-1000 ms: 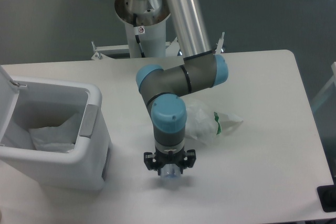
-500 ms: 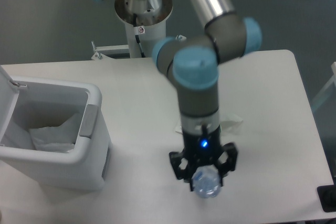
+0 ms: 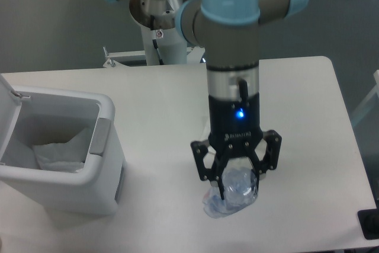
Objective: Place the trash in the trash can
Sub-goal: 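Lift the clear bottle up off the table, then carry the bottle over the white bin and lower it inside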
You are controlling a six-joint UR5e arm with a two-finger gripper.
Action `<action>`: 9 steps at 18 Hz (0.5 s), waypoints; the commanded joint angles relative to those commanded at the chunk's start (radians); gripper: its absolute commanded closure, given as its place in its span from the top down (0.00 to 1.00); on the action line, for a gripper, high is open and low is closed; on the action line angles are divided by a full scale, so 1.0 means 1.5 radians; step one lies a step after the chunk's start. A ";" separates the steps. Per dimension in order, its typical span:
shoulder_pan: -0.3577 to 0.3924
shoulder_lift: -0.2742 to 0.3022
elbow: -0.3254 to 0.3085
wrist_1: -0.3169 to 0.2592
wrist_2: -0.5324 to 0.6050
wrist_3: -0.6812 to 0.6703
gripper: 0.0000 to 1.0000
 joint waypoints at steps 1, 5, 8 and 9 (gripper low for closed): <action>0.000 0.016 0.000 0.000 -0.010 -0.006 0.59; -0.002 0.072 -0.001 0.000 -0.037 -0.026 0.59; -0.002 0.109 -0.007 0.000 -0.073 -0.036 0.59; -0.003 0.122 -0.012 0.000 -0.083 -0.037 0.59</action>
